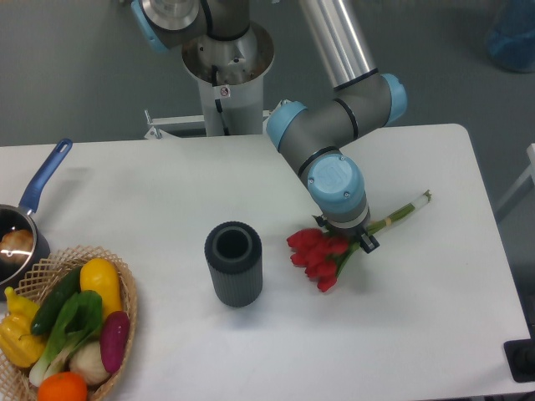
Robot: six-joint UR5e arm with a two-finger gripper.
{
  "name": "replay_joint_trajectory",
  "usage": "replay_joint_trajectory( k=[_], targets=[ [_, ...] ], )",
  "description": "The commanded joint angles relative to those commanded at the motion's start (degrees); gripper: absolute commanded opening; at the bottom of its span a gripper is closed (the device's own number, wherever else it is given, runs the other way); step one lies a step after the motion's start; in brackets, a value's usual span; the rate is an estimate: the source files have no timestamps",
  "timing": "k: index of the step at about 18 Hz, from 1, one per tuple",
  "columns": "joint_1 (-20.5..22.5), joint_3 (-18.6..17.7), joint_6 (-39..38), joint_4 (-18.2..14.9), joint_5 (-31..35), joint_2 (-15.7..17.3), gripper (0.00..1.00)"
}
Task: Place the flowers on the table
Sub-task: 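Lower the tulips onto the table beside the black vase, then open the gripper and lift it up off the tulip stems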
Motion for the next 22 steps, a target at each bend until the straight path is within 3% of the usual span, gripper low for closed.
replay_joint_trajectory(
  k=[3,4,11,22],
  targets=[
    [1.57,1.23,0.35,0.00,-0.17,0.09,0.92],
    [2.28,2.02,0.44,0.09,-0.78,0.26,1.00],
    [8.70,4.83,-0.08,1.05,-21.07,2.72,1.00],
    [10.02,5.28,-0.35,1.14,-28.91,4.57,1.00]
  ],
)
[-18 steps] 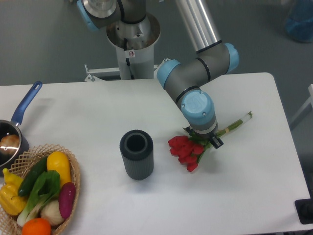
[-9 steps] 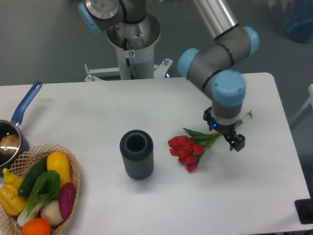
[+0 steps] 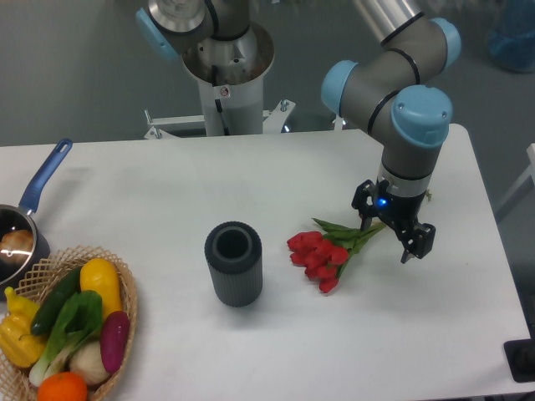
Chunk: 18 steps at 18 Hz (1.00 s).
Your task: Place the flowers on the table
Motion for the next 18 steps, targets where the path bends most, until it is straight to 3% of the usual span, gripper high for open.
replay_joint_trajectory(
  k=[18],
  targets=[
    [0.53,-0.35,0.09,0.00,-1.77,0.00,1.00]
  ],
)
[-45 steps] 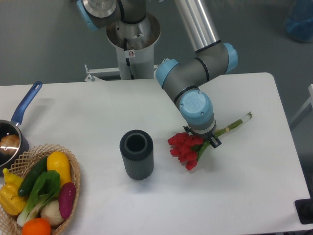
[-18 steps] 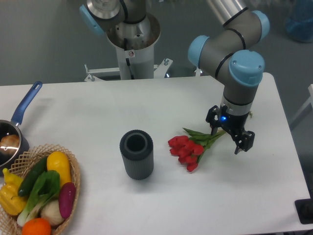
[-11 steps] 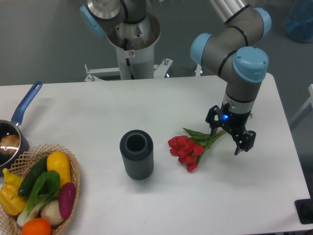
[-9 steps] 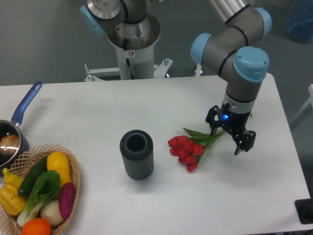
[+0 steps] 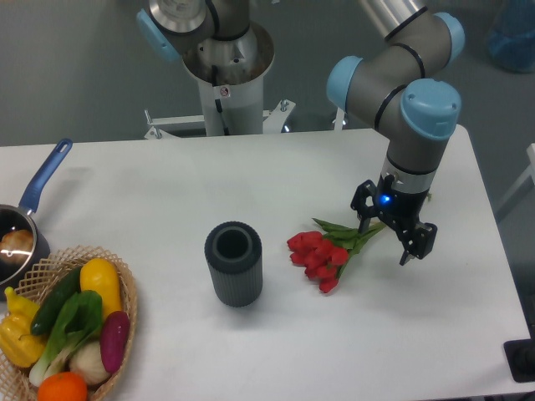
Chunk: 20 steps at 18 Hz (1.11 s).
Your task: Place the flowers on the table
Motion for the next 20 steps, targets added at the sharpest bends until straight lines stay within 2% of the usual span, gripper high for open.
replay_joint_trajectory(
  k=[20],
  targets=[
    [0.35,0.79,0.53,0.09,-0.35,0.00,1.00]
  ],
)
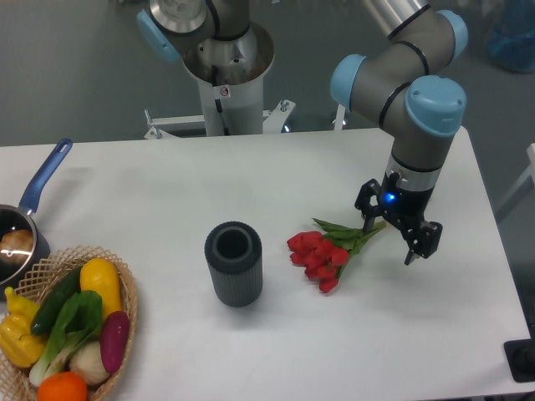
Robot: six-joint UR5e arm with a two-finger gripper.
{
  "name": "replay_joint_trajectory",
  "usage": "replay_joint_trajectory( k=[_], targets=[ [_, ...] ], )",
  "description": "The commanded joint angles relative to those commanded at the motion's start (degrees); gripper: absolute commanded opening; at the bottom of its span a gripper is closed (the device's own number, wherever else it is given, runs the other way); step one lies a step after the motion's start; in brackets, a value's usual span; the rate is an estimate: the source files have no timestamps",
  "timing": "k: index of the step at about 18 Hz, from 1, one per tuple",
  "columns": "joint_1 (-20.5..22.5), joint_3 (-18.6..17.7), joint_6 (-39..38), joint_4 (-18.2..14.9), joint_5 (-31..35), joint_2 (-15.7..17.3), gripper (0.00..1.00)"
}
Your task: Place the flowers on the table
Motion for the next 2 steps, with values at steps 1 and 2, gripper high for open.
replay_joint_trajectory(
  k=[1,2],
  targets=[
    [0.09,0.00,0.00,0.00,0.00,-0.09,1.00],
    [0.09,0.00,0.00,0.00,0.00,0.00,1.00]
  ],
)
